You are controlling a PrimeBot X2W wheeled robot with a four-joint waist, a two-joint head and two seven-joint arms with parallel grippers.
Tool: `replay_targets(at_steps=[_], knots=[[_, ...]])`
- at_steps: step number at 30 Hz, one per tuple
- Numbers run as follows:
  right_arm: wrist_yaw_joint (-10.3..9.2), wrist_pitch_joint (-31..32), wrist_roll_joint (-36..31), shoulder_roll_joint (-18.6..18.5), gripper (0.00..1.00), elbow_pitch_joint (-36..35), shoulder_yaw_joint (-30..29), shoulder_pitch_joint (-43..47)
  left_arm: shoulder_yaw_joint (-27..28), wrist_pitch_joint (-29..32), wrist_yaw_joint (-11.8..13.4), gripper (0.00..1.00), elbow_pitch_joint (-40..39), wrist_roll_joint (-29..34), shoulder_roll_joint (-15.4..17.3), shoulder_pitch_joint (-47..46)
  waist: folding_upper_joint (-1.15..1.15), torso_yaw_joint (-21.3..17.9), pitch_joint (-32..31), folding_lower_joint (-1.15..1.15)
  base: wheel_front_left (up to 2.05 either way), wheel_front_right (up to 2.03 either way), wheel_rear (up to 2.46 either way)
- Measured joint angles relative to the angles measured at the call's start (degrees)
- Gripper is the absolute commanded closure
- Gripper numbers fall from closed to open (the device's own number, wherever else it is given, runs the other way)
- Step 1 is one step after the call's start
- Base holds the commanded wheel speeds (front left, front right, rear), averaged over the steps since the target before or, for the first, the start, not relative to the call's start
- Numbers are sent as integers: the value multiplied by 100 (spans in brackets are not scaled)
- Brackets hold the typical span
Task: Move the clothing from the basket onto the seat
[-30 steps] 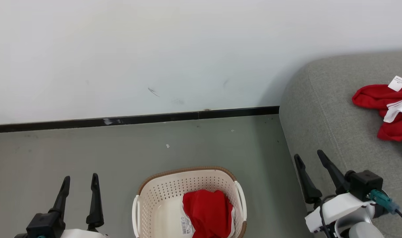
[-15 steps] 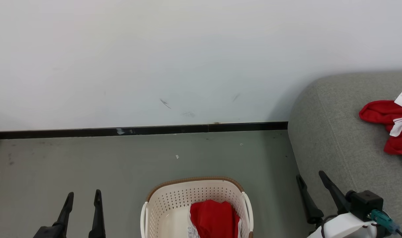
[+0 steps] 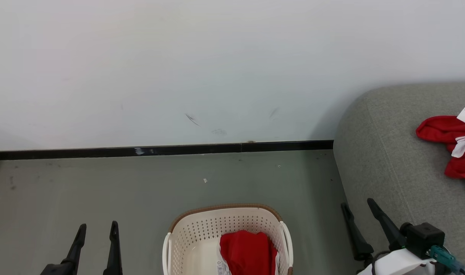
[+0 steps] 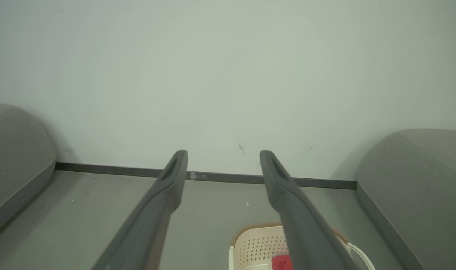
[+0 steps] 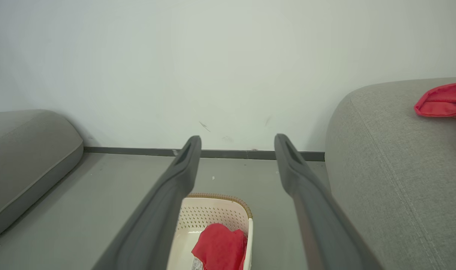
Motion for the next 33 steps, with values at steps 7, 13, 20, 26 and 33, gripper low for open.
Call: replay_targets(at_steps=[7,13,20,26,33], knots=[[0,0,91,0,0,-105,20,102,-7,0,-20,0,-32,5,2,0,0,-12,35,0,0,0,0],[0,0,91,0,0,-260,93,106,-178,79,-125,0,-10,113,185,-18,0,-28,117,0,0,0,0],[0,0,36,3,0,-485,-77,105,-598,388,-335,0,162,365,285,-373,0,-63,292,0,0,0,0],[0,19,-70,8,0,-617,-313,107,-918,542,-532,0,299,465,258,-700,0,-97,465,0,0,0,0],[0,40,-154,12,0,-922,-643,121,-1246,743,-680,0,651,709,166,-1050,0,-151,721,0,0,0,0]])
